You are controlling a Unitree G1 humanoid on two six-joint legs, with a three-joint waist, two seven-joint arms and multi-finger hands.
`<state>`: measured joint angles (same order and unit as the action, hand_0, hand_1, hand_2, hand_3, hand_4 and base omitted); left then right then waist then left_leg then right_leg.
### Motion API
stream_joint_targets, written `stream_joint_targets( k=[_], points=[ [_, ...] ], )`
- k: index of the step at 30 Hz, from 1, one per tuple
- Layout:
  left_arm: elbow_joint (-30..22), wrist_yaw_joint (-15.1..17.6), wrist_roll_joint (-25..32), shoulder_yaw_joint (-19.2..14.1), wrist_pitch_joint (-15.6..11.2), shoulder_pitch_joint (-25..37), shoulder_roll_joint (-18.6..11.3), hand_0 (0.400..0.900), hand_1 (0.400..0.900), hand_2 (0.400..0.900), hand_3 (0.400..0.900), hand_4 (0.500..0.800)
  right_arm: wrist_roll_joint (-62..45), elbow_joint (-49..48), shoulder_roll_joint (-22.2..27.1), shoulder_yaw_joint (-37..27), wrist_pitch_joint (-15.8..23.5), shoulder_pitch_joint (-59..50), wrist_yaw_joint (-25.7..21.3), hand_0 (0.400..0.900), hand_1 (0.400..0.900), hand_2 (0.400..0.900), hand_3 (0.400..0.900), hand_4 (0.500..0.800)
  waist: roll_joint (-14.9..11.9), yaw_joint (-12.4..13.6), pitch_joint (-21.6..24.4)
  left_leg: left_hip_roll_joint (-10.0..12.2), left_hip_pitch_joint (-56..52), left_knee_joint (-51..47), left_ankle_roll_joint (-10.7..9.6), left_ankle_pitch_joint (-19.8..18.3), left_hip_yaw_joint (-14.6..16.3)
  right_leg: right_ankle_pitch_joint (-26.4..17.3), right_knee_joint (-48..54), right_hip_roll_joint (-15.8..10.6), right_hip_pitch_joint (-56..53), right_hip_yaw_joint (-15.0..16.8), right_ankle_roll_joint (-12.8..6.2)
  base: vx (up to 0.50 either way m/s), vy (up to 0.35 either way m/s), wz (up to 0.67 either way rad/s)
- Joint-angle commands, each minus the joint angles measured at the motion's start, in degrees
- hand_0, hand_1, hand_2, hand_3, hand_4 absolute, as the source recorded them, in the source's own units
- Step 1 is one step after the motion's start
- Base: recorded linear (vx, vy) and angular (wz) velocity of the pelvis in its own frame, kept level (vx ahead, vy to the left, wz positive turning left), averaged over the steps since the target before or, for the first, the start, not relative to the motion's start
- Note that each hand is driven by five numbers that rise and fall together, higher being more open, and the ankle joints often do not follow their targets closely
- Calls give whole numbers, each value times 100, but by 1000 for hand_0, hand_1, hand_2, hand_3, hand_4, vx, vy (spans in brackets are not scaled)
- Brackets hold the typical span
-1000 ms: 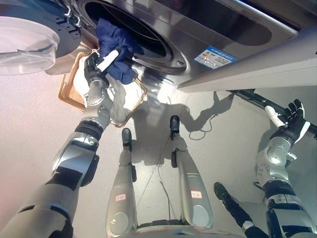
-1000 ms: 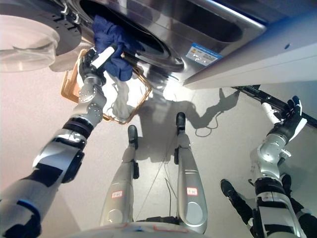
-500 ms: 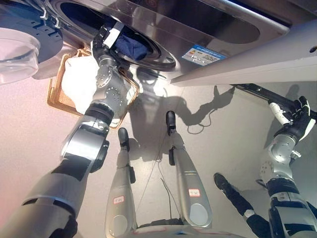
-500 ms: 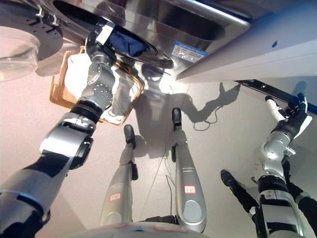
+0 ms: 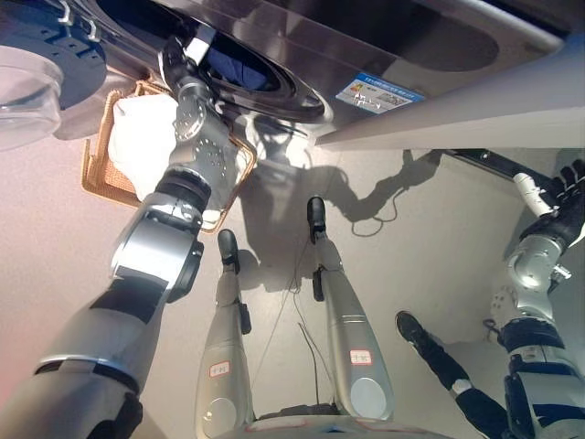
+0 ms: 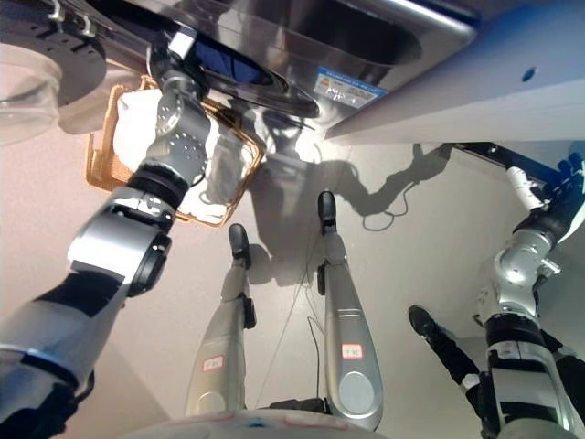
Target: Put the clothes in the basket into the washing machine.
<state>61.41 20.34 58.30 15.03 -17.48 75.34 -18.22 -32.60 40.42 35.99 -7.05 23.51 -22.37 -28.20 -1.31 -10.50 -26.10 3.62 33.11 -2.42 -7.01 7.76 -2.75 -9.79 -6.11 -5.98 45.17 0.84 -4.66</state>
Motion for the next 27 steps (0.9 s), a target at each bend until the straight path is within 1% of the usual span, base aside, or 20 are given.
stream_joint_targets(
  k=[1, 3, 5, 6, 14, 20, 21, 24, 27],
  points=[
    [23, -295, -520, 48, -360, 239, 295, 400, 400, 400, 400, 500, 24, -96, 523, -407, 450, 650, -188, 900, 900, 900, 900, 800, 259, -190, 685, -253, -66, -258, 392, -108, -291, 210, -285, 426, 24, -81, -115, 7, -2, -4],
    [-18, -292, -586, 89, -370, 219, 333, 400, 400, 400, 400, 500, 74, -162, 489, -468, 441, 750, -203, 900, 900, 900, 900, 800, 268, -211, 677, -253, -39, -258, 392, -65, -296, 176, -287, 430, 59, -87, -107, 0, 0, 0],
    [85, -245, -744, 121, -336, 229, 295, 657, 657, 657, 657, 654, 117, -194, 485, -493, 443, 808, -217, 900, 900, 900, 900, 800, 287, -210, 694, -235, -57, -258, 393, -105, -290, 219, -303, 448, 62, -82, -109, 14, 4, -2],
    [147, -237, -783, 122, -312, 235, 273, 900, 900, 900, 900, 800, 123, -191, 486, -505, 450, 820, -215, 900, 900, 900, 900, 800, 296, -211, 698, -232, -53, -258, 392, -109, -278, 221, -303, 443, 69, -82, -111, 0, 0, 0],
    [248, -164, -915, 90, -286, 230, 160, 900, 900, 900, 900, 800, 141, -136, 512, -527, 453, 864, -166, 900, 900, 900, 900, 800, 336, -165, 742, -231, -19, -258, 396, -90, -291, 164, -248, 409, 102, -128, -113, 9, -1, 0],
    [215, -100, -955, 59, -286, 154, 174, 900, 900, 900, 900, 800, 119, -95, 518, -478, 451, 812, -155, 900, 900, 900, 900, 800, 333, -132, 757, -208, -61, -258, 401, -125, -319, 216, -274, 411, 58, -174, -116, 6, -1, 5],
    [175, -65, -1084, 57, -263, 80, 185, 900, 900, 900, 900, 800, 127, -113, 517, -475, 441, 802, -156, 900, 900, 900, 900, 800, 316, -112, 752, -205, -90, -258, 409, -120, -344, 227, -289, 411, 26, -191, -113, -3, 6, 9],
    [-1, -54, -1198, 36, -286, -121, 173, 900, 900, 900, 900, 800, 81, -79, 490, -465, 427, 808, -114, 900, 900, 900, 900, 800, 295, -77, 752, -205, -149, -258, 425, -116, -375, 228, -300, 391, -37, -229, -114, 3, 9, 10],
    [-270, -72, -1296, -7, -300, -571, 141, 900, 900, 900, 900, 800, 65, -7, 398, -450, 383, 879, -43, 900, 900, 900, 900, 800, 276, -1, 757, -187, -298, -258, 466, -140, -376, 258, -387, 370, -134, -251, -102, 18, 23, 9]
  ],
)
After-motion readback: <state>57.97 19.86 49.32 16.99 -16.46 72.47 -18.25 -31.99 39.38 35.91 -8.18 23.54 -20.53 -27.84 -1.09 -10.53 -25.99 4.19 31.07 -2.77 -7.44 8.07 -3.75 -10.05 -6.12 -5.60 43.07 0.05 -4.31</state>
